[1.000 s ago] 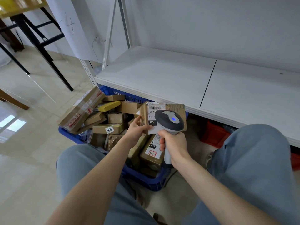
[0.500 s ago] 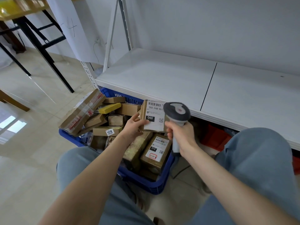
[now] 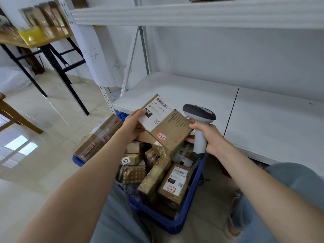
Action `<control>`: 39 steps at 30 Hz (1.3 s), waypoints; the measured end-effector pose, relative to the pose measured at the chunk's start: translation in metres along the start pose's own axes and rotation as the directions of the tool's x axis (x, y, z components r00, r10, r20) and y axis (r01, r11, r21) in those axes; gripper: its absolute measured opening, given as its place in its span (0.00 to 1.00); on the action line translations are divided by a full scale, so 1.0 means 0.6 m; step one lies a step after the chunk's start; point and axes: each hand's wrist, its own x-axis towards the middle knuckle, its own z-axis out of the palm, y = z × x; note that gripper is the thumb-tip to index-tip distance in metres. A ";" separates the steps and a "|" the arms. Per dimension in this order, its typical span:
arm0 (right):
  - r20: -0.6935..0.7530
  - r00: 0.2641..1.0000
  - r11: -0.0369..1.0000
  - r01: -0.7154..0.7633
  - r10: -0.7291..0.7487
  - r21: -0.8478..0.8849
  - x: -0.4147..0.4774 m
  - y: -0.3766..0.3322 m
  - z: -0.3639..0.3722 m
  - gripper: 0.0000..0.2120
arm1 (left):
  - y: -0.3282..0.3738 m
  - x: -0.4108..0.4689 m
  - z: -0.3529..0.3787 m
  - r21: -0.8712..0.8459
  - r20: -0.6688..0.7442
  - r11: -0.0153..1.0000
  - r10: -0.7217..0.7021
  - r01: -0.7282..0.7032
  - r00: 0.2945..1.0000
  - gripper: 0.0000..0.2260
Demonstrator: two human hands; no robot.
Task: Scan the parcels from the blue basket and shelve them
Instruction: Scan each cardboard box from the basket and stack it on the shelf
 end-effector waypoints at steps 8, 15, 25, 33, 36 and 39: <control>0.047 0.984 0.985 0.174 -0.173 -0.018 -0.040 -0.055 0.092 0.08 | 0.064 -0.054 0.049 -0.074 -0.032 0.987 0.141 -0.143 0.990 0.16; 0.127 0.888 0.892 0.449 -0.442 -0.040 -0.090 -0.159 0.162 0.08 | 0.227 -0.122 0.057 0.130 -0.003 0.914 0.388 -0.384 0.922 0.23; 0.119 0.813 0.816 0.543 -0.570 0.198 -0.084 -0.372 0.256 0.08 | 0.469 -0.118 0.126 0.249 -0.066 0.761 0.630 -0.598 0.774 0.23; 0.089 0.819 0.820 0.552 -0.567 0.151 -0.025 -0.464 0.304 0.10 | 0.585 -0.038 0.164 0.437 0.075 0.657 0.654 -0.614 0.753 0.21; 0.100 0.822 0.826 0.546 -0.560 0.140 0.003 -0.468 0.314 0.06 | 0.590 0.003 0.169 0.543 0.129 0.563 0.677 -0.623 0.724 0.22; 0.102 0.823 0.828 0.545 -0.558 0.128 0.018 -0.469 0.324 0.12 | 0.585 0.041 0.176 0.659 0.128 0.448 0.726 -0.605 0.676 0.21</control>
